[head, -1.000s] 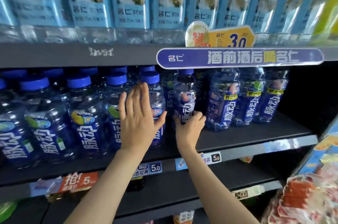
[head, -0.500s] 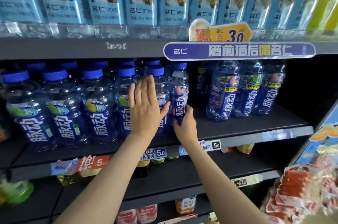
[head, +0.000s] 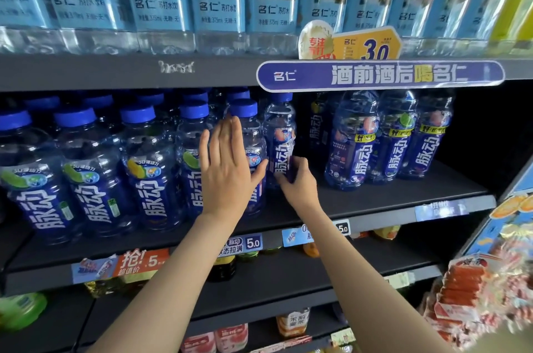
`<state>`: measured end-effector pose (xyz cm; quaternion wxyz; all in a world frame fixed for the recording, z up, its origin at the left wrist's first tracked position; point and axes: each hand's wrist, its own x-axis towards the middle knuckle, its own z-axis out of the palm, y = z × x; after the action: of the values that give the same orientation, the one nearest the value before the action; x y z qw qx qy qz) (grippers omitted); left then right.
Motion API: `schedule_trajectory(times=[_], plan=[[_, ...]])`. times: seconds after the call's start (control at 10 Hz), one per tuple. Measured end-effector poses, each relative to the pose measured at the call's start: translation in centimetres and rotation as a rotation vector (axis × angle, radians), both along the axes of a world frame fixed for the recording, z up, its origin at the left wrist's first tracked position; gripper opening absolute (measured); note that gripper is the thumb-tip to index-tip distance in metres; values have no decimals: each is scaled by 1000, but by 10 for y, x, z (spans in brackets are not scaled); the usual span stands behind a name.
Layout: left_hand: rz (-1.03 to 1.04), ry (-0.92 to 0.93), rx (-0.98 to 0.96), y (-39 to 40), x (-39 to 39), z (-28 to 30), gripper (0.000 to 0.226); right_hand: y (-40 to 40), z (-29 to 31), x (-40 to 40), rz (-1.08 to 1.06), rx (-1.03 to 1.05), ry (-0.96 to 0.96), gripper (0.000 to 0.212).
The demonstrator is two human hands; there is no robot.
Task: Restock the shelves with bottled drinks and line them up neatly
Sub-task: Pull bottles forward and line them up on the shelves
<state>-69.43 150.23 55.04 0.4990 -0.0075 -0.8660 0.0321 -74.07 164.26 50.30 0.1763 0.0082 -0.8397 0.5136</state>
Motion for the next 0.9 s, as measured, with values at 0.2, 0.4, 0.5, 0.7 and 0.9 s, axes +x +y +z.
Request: schedule_trajectory(times=[0.2, 0.4, 0.5, 0.7, 0.9], plan=[[-27, 24, 15, -1, -4, -3, 75, 16, 17, -47, -155, 41, 105, 52], [-49, 60, 12, -3, -8, -8, 74, 6, 34, -125, -249, -72, 50, 48], [-63, 70, 9, -4, -9, -9, 75, 7, 27, -145, -338, -111, 34, 61], [-78, 87, 23, -3, -10, -8, 76, 12, 15, -159, -382, -95, 112, 70], [-83, 72, 33, -3, -8, -7, 78, 3, 9, -155, -597, 285, -47, 48]])
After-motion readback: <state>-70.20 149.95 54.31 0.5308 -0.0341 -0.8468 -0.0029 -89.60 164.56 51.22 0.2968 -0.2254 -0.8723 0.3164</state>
